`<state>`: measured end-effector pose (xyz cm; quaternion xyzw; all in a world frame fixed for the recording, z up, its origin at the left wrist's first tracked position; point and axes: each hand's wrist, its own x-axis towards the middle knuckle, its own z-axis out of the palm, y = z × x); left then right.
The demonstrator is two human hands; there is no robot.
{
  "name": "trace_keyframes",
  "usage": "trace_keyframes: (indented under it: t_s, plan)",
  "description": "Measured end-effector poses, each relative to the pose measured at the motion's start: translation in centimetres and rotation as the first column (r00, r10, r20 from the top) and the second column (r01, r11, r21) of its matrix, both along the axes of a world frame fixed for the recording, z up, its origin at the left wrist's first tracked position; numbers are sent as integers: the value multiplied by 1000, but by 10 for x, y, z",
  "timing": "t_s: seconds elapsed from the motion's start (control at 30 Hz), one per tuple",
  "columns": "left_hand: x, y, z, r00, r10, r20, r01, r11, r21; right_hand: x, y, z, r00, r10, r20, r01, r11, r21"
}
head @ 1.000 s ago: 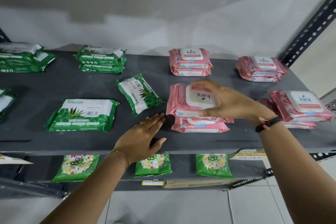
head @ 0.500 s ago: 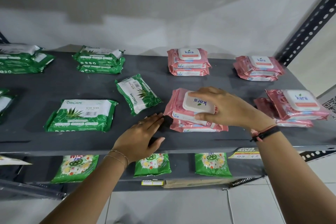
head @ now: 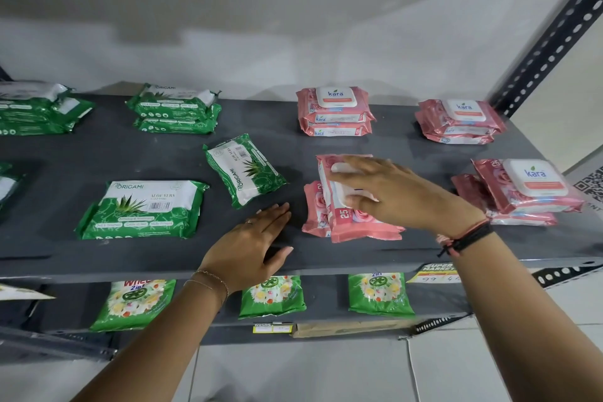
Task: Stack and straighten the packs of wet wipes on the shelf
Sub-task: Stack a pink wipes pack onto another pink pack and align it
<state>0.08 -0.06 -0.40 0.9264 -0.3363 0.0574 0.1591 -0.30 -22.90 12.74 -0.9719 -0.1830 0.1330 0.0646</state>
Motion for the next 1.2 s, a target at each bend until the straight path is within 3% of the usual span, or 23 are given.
trace_keyframes:
  t_s: [0.3, 0.5, 0.8, 1.2]
  plan:
    - [0, 1, 1, 1000, -3, 11, 3, 1000, 10, -3, 20, -6, 940, -283, 192, 311, 941, -131]
    - [0, 1, 0, 1000, -14, -9, 14, 1000, -8, 5, -12, 5, 978, -71, -195, 53, 994, -96]
    - [2, 2, 0, 1000, -27, -6, 27, 1000, 11, 3, -10, -11, 988, -89, 124, 93, 995, -31]
    - [0, 2, 1, 1000, -18, -10, 18, 999, 27, -3, -2, -10, 983, -145, 114, 151, 987, -45]
